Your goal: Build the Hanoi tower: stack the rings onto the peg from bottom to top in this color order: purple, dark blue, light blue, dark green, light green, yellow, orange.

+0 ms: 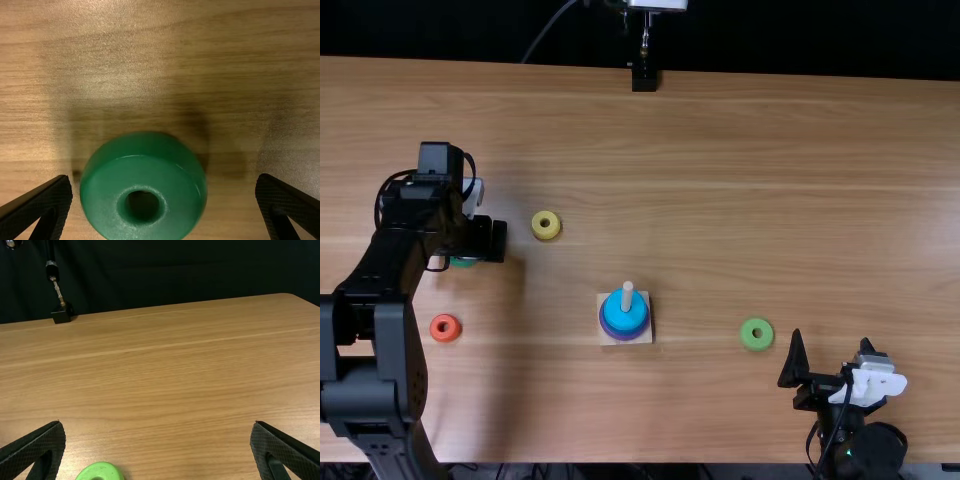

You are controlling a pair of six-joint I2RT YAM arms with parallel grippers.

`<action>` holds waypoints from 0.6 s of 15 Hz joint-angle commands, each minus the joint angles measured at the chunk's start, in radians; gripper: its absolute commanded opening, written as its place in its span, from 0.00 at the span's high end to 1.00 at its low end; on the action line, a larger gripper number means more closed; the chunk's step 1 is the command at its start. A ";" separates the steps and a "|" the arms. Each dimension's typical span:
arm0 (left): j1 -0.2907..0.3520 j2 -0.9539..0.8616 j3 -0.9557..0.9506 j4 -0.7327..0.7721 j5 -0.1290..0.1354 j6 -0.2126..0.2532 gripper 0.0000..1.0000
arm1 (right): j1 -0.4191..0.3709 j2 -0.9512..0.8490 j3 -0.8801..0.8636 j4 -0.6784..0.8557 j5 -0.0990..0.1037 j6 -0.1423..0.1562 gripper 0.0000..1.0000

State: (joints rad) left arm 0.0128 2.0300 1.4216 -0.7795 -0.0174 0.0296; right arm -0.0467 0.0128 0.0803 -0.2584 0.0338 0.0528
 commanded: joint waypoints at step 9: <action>0.016 0.010 0.033 -0.012 0.012 0.018 0.98 | -0.012 -0.013 -0.065 -0.072 0.012 -0.001 0.00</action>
State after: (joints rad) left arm 0.0151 2.0300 1.4212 -0.7872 -0.0181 0.0311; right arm -0.0471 0.0128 0.0799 -0.2584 0.0338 0.0532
